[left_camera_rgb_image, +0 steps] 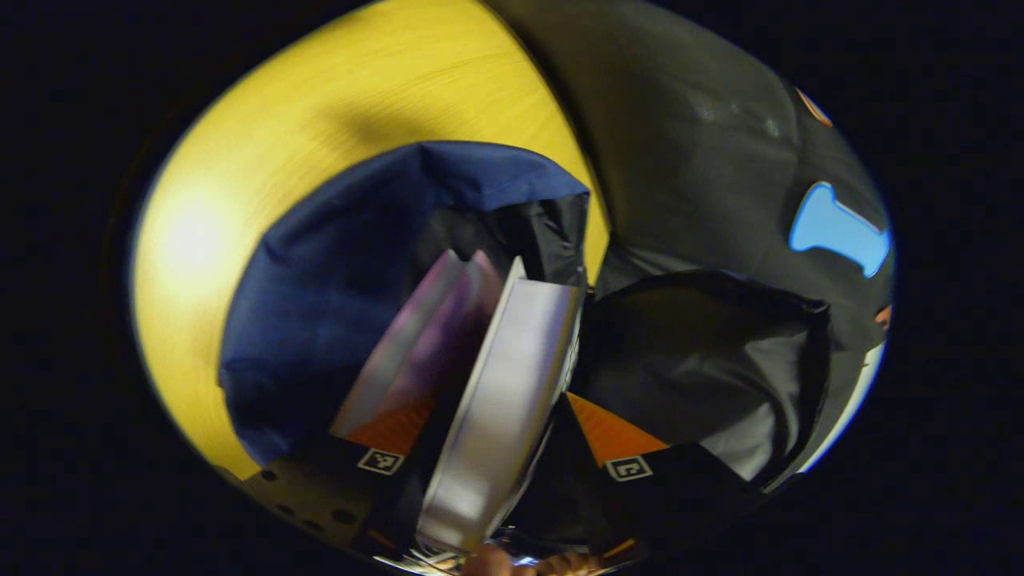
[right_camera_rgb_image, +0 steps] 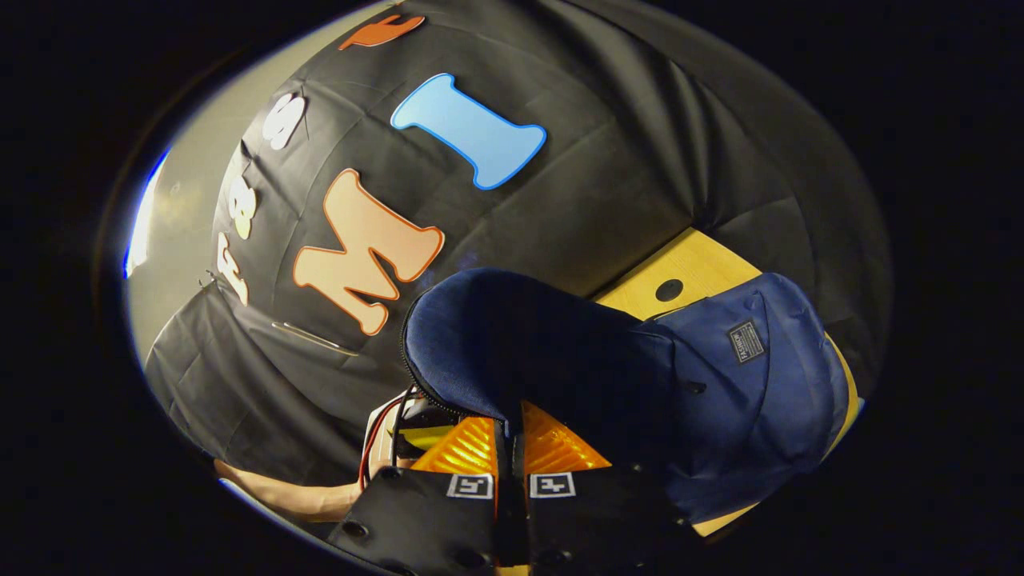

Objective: Open the schoolbag, grab two books from the bookshelf and put them into the schoolbag.

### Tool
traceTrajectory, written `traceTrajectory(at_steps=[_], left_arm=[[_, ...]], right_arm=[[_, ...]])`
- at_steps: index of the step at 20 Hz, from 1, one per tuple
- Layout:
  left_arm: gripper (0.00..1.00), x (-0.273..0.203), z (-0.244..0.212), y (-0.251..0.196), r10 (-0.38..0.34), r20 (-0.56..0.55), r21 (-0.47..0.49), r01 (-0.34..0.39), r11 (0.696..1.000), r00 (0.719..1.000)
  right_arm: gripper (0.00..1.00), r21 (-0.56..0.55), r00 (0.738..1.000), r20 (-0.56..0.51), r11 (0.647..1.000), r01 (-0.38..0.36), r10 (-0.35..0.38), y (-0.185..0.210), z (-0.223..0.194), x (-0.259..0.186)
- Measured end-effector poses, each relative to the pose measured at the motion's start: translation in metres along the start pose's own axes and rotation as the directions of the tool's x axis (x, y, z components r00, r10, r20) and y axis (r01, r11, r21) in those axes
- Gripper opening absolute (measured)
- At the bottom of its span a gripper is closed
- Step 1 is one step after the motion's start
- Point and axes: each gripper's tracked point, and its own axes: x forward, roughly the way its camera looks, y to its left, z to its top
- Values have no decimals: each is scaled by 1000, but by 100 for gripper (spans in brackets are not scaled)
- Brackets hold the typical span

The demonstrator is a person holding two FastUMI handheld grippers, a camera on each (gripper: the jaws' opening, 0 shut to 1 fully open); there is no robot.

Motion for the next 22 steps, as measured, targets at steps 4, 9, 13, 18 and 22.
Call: traceTrajectory(at_steps=[4, 9, 13, 18, 22], left_arm=[[95, -21, 18, 6, 138, 63, 242, -149, 959, 988], [95, -54, 50, -1, 134, 192, 398, -202, 895, 972], [95, -103, 59, -36, 27, 273, 530, -173, 830, 962], [95, -184, 74, -76, -52, 438, 763, -340, 549, 897], [95, -240, 82, -108, -161, 574, 784, -483, 390, 803]], right_arm=[[3, 3, 1000, 1, 1000, 4, -4, 0, -1, 3], [3, -8, 1000, 1, 1000, 13, -13, 0, -4, 2], [3, -25, 1000, -3, 999, 22, -22, 1, -8, 6], [3, -65, 999, -25, 997, 45, -47, 3, -19, 14], [3, -148, 994, -61, 986, 82, -92, 5, -39, 26]])
